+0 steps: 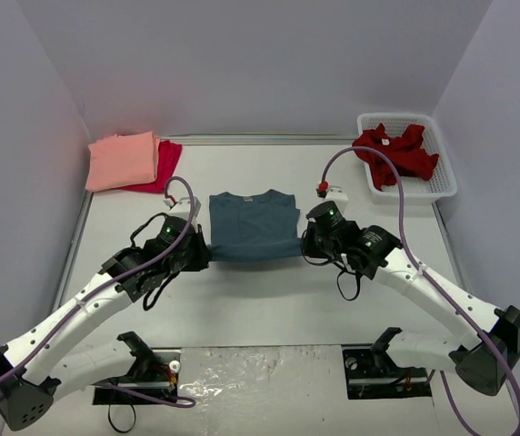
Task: Fold and stack the t-shirts
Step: Fold the long partially folded tshirt into a neat square
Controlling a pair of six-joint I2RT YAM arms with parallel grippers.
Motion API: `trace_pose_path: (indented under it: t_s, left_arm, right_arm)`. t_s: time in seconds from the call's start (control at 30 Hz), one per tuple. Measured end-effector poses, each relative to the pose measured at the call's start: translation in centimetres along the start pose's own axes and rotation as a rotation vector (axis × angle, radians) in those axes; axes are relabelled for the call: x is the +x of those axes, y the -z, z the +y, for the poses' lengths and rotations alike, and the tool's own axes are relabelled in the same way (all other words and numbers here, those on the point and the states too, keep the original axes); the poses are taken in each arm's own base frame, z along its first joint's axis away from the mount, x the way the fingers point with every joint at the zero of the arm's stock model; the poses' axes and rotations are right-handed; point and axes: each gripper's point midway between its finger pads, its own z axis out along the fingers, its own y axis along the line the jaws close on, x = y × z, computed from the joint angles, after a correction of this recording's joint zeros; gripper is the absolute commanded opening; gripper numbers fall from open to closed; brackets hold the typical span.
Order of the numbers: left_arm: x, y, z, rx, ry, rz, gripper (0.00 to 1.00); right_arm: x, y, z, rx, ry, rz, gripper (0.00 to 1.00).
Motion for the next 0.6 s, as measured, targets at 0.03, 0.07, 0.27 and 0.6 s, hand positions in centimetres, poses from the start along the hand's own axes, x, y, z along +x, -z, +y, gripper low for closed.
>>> trace_pose_path:
  t_s: [0.03, 0.07, 0.27, 0.6]
  left_arm:
    - [-0.1, 0.0, 0.0, -0.002, -0.001, 0.0, 0.02]
    - [-0.1, -0.1, -0.1, -0.004, -0.004, 0.003, 0.02]
    - [-0.9, -0.4, -0.2, -0.028, -0.027, 0.008, 0.02]
    - [-2.5, -0.8, -0.3, -0.062, -0.058, -0.016, 0.02]
  right_arm:
    - [-0.1, -0.1, 0.0, 0.005, 0.003, 0.001, 0.0]
    - [-0.1, -0.1, 0.0, 0.007, 0.005, 0.001, 0.0]
    - [-0.8, -0.5, 0.2, 0.028, 0.023, -0.002, 0.0]
    - [-1.8, -1.8, 0.7, 0.067, 0.059, 0.0, 0.0]
